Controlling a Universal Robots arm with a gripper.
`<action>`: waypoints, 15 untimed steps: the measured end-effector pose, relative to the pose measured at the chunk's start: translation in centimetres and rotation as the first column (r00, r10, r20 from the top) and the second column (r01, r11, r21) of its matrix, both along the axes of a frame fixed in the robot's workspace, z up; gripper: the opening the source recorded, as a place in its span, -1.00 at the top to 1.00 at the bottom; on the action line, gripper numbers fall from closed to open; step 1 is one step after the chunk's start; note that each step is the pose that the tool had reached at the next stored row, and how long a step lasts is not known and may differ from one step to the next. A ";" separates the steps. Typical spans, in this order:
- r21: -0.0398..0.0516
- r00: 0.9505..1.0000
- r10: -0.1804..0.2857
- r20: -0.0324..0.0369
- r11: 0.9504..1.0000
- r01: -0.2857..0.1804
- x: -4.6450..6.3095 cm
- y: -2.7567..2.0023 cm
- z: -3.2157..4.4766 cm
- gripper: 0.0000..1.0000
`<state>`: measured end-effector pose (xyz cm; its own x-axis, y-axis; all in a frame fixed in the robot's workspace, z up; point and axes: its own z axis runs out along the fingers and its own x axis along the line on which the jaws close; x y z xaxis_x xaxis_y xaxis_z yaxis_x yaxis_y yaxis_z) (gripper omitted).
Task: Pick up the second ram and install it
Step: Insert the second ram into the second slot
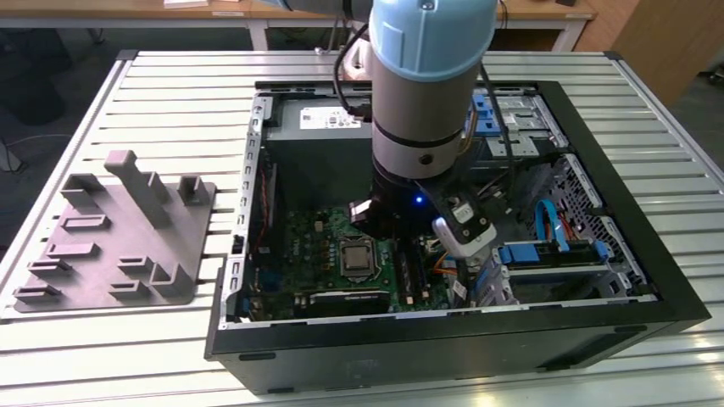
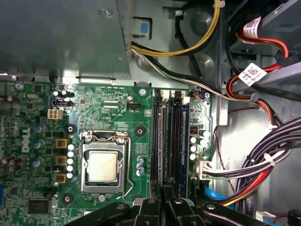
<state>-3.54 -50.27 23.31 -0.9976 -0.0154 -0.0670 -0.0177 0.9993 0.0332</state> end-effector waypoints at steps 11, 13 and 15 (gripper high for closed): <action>0.000 0.998 -0.060 0.000 0.998 0.060 0.1 0.02 -0.68 0.73; 0.000 0.998 -0.060 0.000 0.998 0.060 0.1 0.08 -0.75 0.73; 0.000 0.998 -0.060 0.000 0.998 0.060 0.1 0.20 -0.80 0.73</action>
<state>-3.41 -50.07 22.51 -0.9968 0.0440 -0.0670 0.0418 0.9986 0.0331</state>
